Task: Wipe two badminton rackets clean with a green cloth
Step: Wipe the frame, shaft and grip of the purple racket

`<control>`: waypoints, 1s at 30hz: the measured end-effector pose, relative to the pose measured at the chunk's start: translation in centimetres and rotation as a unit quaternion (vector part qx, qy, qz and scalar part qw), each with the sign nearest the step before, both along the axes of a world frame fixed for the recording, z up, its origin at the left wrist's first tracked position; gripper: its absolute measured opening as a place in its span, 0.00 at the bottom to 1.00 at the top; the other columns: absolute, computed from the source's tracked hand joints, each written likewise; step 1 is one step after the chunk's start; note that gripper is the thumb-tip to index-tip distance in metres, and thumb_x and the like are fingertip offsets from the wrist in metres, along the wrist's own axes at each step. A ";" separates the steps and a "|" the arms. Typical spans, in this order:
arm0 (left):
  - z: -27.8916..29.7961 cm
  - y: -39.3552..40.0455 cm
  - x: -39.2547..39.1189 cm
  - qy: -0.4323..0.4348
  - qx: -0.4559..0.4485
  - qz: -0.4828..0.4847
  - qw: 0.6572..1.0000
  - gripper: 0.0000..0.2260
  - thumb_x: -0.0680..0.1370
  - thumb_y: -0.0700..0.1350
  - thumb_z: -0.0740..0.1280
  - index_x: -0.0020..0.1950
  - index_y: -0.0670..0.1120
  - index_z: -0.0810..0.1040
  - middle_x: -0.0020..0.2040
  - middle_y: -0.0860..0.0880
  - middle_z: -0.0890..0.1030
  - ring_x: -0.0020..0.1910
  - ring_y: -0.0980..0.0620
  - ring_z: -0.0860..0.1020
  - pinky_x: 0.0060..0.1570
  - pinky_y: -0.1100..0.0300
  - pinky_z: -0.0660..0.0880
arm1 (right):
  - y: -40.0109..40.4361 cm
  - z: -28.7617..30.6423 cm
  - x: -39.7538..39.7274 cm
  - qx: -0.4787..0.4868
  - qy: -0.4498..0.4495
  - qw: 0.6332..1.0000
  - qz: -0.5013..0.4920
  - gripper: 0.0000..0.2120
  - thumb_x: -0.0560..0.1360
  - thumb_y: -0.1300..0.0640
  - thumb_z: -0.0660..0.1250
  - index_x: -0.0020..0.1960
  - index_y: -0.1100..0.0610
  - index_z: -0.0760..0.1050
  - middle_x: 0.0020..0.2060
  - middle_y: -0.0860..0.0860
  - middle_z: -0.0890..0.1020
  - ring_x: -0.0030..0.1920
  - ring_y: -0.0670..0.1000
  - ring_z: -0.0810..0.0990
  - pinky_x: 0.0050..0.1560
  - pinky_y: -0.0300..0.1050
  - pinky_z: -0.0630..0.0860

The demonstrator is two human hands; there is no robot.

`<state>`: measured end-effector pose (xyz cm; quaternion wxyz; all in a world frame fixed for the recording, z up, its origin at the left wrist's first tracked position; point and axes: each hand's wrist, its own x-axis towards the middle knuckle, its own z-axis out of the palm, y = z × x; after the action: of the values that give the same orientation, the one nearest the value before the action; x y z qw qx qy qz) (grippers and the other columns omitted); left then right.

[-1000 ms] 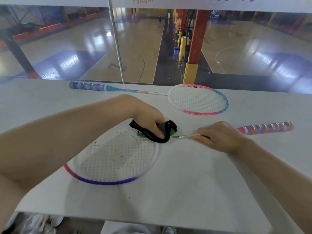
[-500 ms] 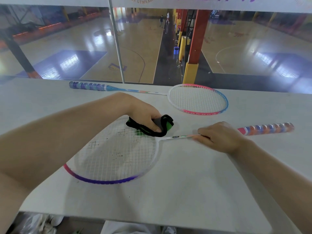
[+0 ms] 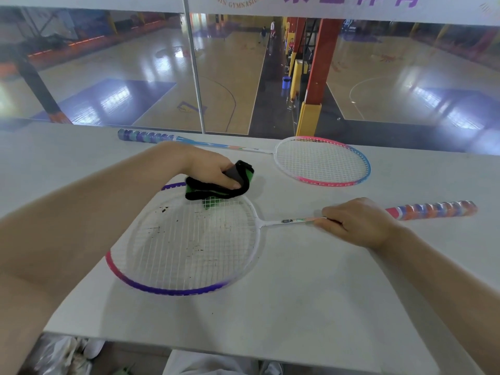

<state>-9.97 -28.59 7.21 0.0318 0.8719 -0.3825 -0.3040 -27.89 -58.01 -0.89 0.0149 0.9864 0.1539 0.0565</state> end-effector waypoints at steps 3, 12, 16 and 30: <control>-0.1 2.0 0.6 -0.003 -0.008 0.031 0.999 0.10 0.82 0.56 0.60 0.44 0.56 0.76 0.45 0.57 0.79 0.47 0.52 0.77 0.52 0.55 0.72 | 0.0 -0.1 0.0 -0.005 -0.010 1.000 0.002 0.29 0.76 0.29 0.36 0.37 0.47 0.66 0.26 0.43 0.68 0.29 0.47 0.71 0.38 0.41 0.72; -1.2 8.3 1.5 -0.003 -0.034 0.113 0.993 0.09 0.81 0.56 0.61 0.45 0.57 0.78 0.43 0.57 0.80 0.42 0.58 0.77 0.46 0.61 0.70 | 0.1 0.2 0.0 0.000 0.004 1.000 -0.010 0.25 0.75 0.32 0.42 0.38 0.47 0.68 0.27 0.42 0.70 0.30 0.46 0.72 0.38 0.40 0.70; -1.5 10.3 1.3 -0.013 -0.036 0.130 0.991 0.10 0.82 0.55 0.62 0.44 0.56 0.78 0.40 0.57 0.80 0.39 0.58 0.77 0.43 0.63 0.70 | 0.0 0.2 0.1 0.004 0.007 1.000 -0.012 0.24 0.76 0.33 0.44 0.37 0.47 0.68 0.27 0.42 0.71 0.30 0.46 0.73 0.38 0.40 0.70; -1.2 16.4 -0.8 0.032 -0.105 0.240 0.964 0.25 0.64 0.69 0.64 0.49 0.53 0.79 0.40 0.56 0.83 0.39 0.59 0.80 0.42 0.64 0.73 | 0.3 0.5 0.3 0.012 0.022 0.999 -0.031 0.24 0.75 0.31 0.45 0.37 0.45 0.69 0.28 0.43 0.75 0.31 0.45 0.76 0.39 0.42 0.75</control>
<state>-10.73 -12.14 5.98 0.2079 0.9197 -0.1905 -0.2733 -27.56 -57.75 -0.36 0.0010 0.9917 0.1231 0.0362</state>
